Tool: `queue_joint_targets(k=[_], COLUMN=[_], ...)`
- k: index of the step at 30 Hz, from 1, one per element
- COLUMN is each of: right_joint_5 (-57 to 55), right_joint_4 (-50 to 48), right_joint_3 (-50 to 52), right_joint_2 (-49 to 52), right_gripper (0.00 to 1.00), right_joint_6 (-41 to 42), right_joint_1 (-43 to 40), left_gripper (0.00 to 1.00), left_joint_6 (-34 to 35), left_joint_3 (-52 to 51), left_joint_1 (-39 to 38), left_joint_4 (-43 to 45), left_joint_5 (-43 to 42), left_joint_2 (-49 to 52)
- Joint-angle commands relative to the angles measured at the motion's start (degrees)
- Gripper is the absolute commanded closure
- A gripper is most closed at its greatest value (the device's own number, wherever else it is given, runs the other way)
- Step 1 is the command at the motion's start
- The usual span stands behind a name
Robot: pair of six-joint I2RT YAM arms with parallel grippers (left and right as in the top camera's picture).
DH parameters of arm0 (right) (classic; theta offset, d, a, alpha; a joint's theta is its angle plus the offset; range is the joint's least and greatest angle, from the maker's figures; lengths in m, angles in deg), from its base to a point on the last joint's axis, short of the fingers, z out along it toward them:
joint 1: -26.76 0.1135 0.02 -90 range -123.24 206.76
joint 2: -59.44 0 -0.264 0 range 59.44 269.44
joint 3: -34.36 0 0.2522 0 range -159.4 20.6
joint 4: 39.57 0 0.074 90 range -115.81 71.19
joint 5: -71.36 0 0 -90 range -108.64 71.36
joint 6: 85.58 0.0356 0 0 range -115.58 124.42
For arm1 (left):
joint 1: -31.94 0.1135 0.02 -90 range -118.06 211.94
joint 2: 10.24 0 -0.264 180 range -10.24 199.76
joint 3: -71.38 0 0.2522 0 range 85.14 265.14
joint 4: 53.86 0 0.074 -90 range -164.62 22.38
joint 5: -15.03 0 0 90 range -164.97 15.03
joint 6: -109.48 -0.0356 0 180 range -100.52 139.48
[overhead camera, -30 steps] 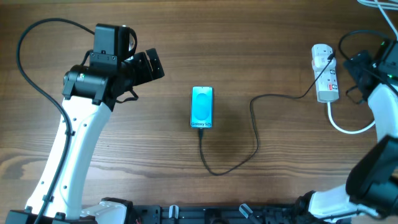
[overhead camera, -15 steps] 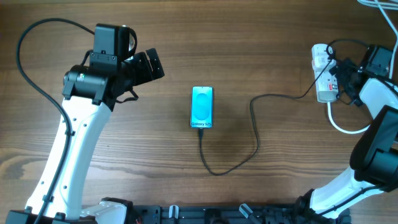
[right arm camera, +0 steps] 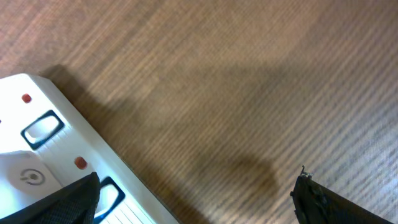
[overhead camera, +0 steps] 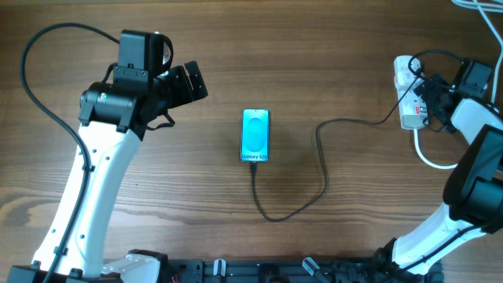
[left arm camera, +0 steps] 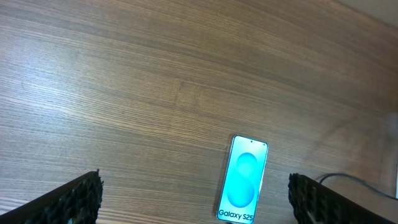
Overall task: Plug charger to phone and switch on socket
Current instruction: 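Position the right gripper over the power strip's switch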
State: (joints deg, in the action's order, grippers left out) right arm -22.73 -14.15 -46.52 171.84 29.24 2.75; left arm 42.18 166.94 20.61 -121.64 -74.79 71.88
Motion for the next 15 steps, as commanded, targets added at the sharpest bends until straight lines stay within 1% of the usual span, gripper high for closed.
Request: queue_joint_targets(k=[1, 7, 11, 15], right_joint_5=[1.0, 1.7, 6.5, 7.7], right_joint_4=[-0.5, 0.7, 1.0, 1.4], right_joint_3=[-0.6, -0.6, -0.5, -0.5], right_joint_2=[0.7, 2.3, 2.9, 2.9], right_gripper=[0.00, 0.00, 0.00, 0.00], right_joint_6=[-2.3, -2.3, -2.3, -2.3], right_joint_1=[0.0, 0.0, 0.0, 0.0], left_gripper=[0.00, 0.00, 0.00, 0.00], left_joint_6=[0.5, 0.5, 0.5, 0.5], left_joint_3=[-0.4, -0.4, -0.4, -0.4], left_joint_1=[0.3, 0.3, 0.3, 0.3], left_joint_4=[-0.1, -0.1, -0.1, -0.1], left_joint_5=[0.8, 0.8, 0.8, 0.8], left_joint_2=[0.2, 0.2, 0.2, 0.2])
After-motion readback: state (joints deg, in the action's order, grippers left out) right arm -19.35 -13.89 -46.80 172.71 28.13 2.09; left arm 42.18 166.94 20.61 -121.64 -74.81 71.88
